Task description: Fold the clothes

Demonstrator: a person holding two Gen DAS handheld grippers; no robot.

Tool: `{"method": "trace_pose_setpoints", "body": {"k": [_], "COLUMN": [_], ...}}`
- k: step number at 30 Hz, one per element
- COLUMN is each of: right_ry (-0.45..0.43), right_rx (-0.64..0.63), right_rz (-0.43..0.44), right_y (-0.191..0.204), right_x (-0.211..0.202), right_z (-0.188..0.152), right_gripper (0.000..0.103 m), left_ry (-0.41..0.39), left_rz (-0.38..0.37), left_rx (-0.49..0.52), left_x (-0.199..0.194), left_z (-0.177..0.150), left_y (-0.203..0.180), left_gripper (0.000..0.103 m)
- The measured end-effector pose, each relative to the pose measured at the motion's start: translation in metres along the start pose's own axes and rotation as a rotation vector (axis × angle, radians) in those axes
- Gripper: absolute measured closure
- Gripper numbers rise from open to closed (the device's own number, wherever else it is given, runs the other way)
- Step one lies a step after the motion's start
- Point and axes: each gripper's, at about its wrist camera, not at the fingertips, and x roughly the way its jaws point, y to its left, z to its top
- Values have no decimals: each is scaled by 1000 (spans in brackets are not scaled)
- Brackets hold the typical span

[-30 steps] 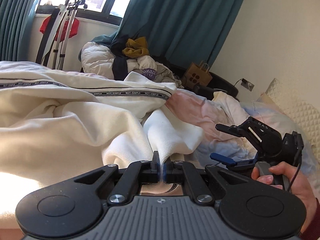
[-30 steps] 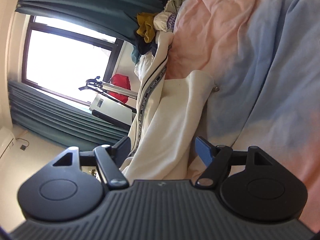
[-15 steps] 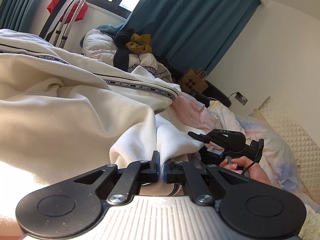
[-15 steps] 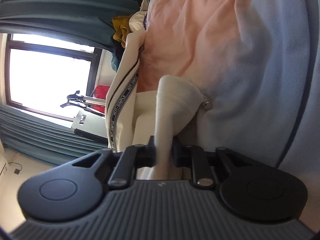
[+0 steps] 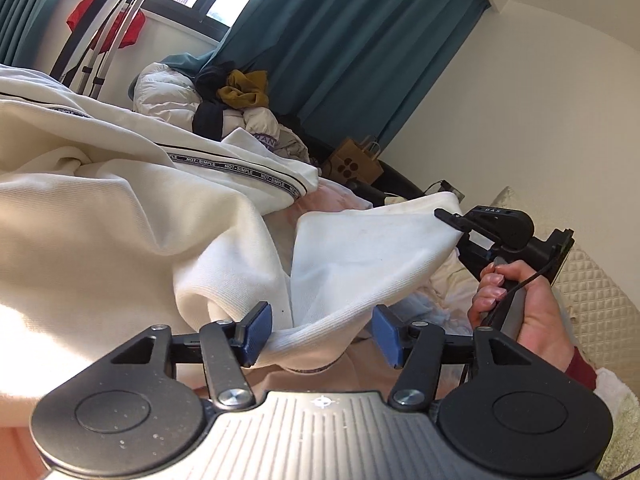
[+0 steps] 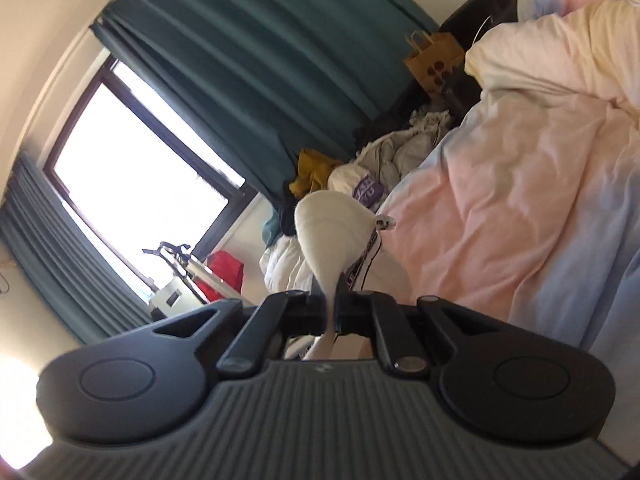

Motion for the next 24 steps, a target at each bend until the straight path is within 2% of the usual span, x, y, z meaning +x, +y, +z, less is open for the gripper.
{"method": "trace_pose_setpoints", "body": {"k": [1, 3, 6, 8, 12, 14, 17, 19, 24], "right_ry": [-24, -75, -139, -181, -193, -200, -208, -204, -193], "right_rx": [23, 83, 197, 272, 309, 303, 285, 282, 287], "right_rz": [-13, -45, -75, -95, -180, -223, -244, -242, -225], "right_y": [-6, -25, -58, -80, -108, -118, -126, -128, -125], "right_x": [-6, -17, -30, -38, -34, -31, -26, -26, -29], "right_z": [8, 22, 43, 56, 59, 58, 57, 57, 60], "right_gripper": [96, 96, 96, 96, 96, 96, 96, 96, 96], "left_ry": [7, 18, 34, 49, 92, 89, 44, -15, -182], "left_rz": [3, 34, 65, 99, 181, 230, 302, 334, 506], "left_rx": [5, 3, -40, -97, -269, -368, -559, -681, -935], "left_x": [0, 0, -1, -3, -23, -43, -82, -109, -158], "left_z": [-2, -7, -12, -13, -6, -2, 3, 3, -6], "left_y": [-4, -9, -7, 0, 22, 36, 63, 82, 128], "left_gripper": [42, 29, 28, 28, 27, 27, 27, 25, 23]}}
